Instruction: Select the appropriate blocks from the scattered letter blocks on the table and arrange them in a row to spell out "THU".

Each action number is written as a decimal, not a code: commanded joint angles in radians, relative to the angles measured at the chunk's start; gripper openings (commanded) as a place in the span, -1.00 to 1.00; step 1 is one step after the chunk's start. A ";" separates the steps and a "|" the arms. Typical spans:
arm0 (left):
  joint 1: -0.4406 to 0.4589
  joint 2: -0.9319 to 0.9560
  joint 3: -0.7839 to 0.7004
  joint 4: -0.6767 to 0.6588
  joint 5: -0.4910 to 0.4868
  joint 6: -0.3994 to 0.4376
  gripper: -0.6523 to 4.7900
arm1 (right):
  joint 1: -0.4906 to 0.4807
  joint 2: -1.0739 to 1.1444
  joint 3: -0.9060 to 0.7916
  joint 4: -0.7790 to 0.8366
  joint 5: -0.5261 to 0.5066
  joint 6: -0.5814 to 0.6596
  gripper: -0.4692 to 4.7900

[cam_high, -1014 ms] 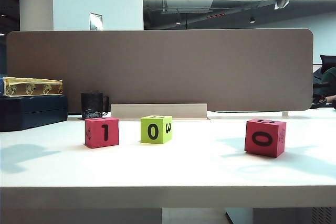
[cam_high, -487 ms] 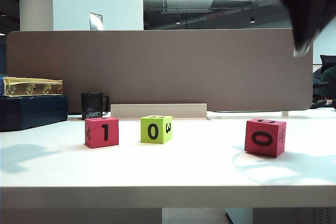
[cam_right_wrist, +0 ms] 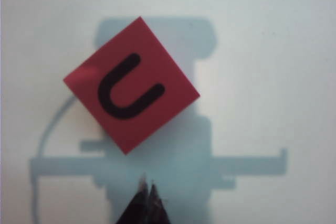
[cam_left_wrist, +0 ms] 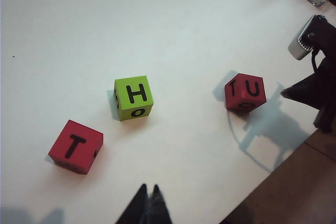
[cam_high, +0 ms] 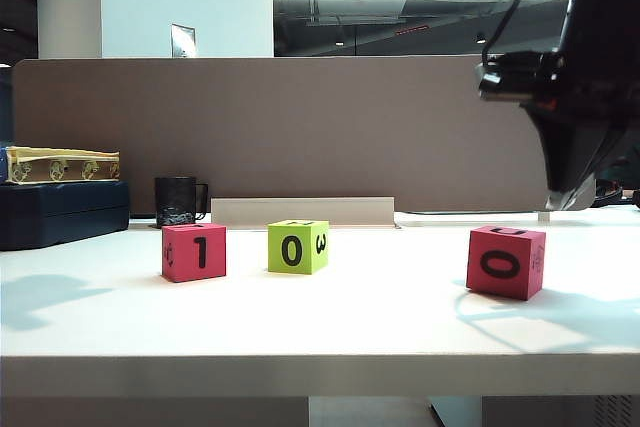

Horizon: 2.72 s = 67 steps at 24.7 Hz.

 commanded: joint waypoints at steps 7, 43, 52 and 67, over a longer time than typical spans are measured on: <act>0.001 -0.003 0.004 0.005 0.004 0.001 -0.78 | 0.001 0.053 -0.023 0.082 0.008 0.022 -0.84; 0.001 -0.004 0.004 -0.002 0.004 0.001 -0.78 | 0.002 0.224 -0.022 0.390 -0.023 0.058 -0.84; 0.001 -0.004 0.004 -0.002 0.004 0.001 -0.78 | 0.004 0.225 -0.022 0.488 -0.079 0.080 -0.84; 0.001 -0.004 0.004 -0.002 0.005 0.001 -0.78 | 0.010 0.228 -0.023 0.480 -0.111 0.107 -0.84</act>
